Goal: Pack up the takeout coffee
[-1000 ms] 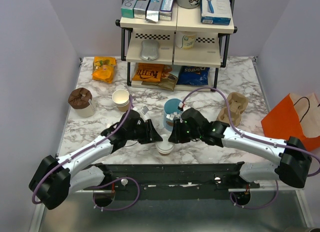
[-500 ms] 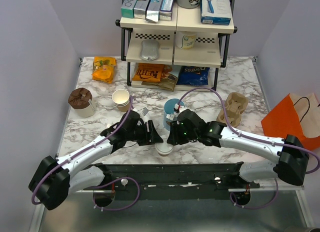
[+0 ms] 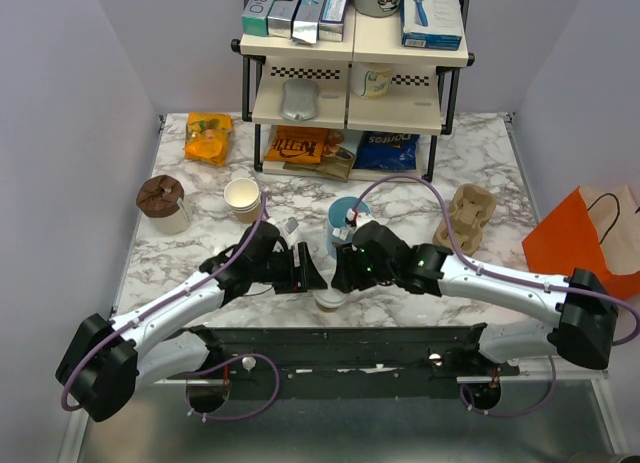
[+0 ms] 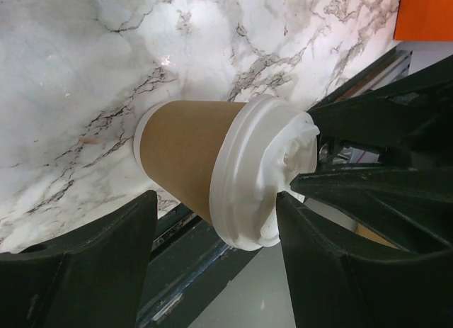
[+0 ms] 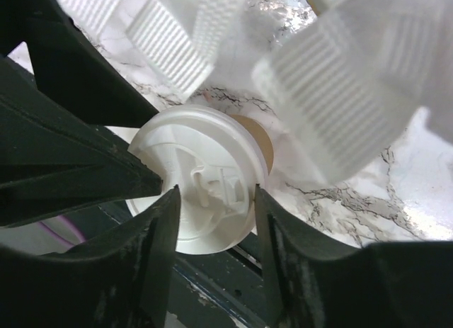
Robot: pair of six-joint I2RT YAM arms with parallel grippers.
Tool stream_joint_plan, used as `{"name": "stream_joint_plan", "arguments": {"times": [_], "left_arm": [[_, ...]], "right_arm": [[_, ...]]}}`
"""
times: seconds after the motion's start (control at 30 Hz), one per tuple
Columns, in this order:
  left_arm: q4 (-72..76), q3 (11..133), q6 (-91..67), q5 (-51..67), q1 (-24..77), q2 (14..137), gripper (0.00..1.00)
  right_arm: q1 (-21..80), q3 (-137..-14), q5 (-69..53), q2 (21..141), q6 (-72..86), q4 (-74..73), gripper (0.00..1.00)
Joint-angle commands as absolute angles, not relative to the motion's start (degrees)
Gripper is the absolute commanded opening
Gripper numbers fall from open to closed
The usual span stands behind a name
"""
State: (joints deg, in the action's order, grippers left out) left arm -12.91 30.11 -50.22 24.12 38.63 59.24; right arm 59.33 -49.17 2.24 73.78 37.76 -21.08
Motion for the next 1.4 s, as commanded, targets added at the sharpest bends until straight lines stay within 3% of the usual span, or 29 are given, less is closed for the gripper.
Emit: {"name": "stream_joint_plan", "arguments": {"times": [0.0, 0.1, 0.2, 0.7, 0.97, 1.2, 1.37], "left_arm": [[-11.60, 28.31, -50.45, 26.10, 38.67, 59.85, 0.72], [-13.09, 28.21, -50.10, 24.70, 38.67, 60.12, 0.63], [-13.62, 27.60, -49.92, 24.00, 38.67, 59.85, 0.60], [-12.31, 25.84, -50.80, 22.94, 38.67, 59.24, 0.59], [-10.46, 23.91, -51.59, 21.98, 38.67, 59.94, 0.51], [-6.25, 20.13, -53.61, 19.51, 38.67, 60.55, 0.38], [-5.71, 18.90, -55.02, 17.32, 38.67, 60.91, 0.36]], "right_arm": [[60.82, -49.66, 4.39, 73.83, 36.56, -23.47, 0.58], [60.91, -49.13, 4.04, 71.56, 36.21, -21.63, 0.63], [61.00, -48.52, 4.04, 68.83, 36.47, -19.78, 0.67], [61.00, -42.72, 6.16, 69.08, 49.30, -17.69, 0.76], [61.00, -37.63, 9.75, 70.49, 55.45, -16.70, 0.52], [60.91, -34.98, 11.34, 70.31, 56.51, -14.86, 0.44], [60.73, -34.10, 12.04, 70.40, 57.65, -14.77, 0.42]]}}
